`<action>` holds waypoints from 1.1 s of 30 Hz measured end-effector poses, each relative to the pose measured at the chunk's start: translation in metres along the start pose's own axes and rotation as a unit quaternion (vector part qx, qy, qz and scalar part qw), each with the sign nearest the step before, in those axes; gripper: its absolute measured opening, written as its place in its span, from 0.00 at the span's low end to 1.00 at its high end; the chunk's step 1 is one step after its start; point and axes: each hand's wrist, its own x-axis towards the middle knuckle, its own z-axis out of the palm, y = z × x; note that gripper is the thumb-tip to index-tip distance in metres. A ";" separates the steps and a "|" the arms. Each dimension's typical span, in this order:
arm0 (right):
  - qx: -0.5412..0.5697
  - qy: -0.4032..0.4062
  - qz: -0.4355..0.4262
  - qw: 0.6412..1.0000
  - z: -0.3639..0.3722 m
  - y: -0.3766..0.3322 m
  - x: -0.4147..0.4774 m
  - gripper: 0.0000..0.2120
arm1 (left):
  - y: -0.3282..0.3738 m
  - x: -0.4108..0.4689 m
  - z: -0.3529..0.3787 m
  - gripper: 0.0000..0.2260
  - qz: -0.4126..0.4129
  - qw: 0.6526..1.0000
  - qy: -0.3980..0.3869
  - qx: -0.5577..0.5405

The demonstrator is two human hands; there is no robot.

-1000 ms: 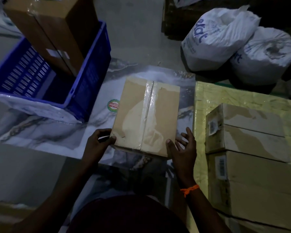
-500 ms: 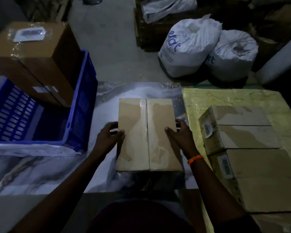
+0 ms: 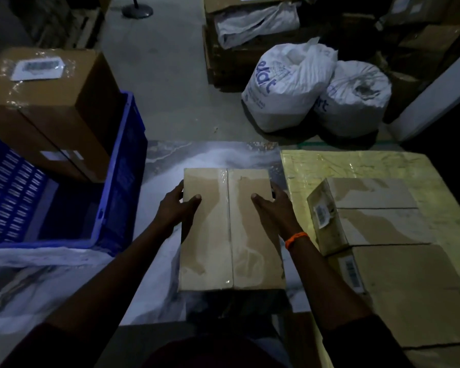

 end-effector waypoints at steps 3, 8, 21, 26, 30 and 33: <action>0.032 0.045 -0.028 0.998 -0.007 -0.011 -0.006 0.22 | 0.014 -0.002 0.000 0.30 0.046 0.999 0.024 -0.013; 0.093 0.105 -0.059 0.988 -0.026 -0.052 -0.008 0.28 | 0.060 -0.014 -0.007 0.30 0.123 0.983 0.089 -0.099; 0.156 0.163 -0.073 0.971 -0.026 -0.054 -0.081 0.27 | 0.063 -0.099 -0.016 0.20 0.086 0.970 0.173 -0.147; 0.145 0.154 -0.057 0.976 -0.025 -0.042 -0.094 0.33 | 0.052 -0.107 -0.016 0.28 0.080 0.977 0.158 -0.122; 0.156 0.127 -0.045 0.979 -0.028 -0.044 -0.091 0.33 | 0.054 -0.105 -0.021 0.28 0.062 0.979 0.144 -0.130; 0.175 0.114 -0.035 0.977 -0.030 -0.049 -0.088 0.26 | 0.057 -0.103 -0.021 0.27 0.057 0.979 0.141 -0.135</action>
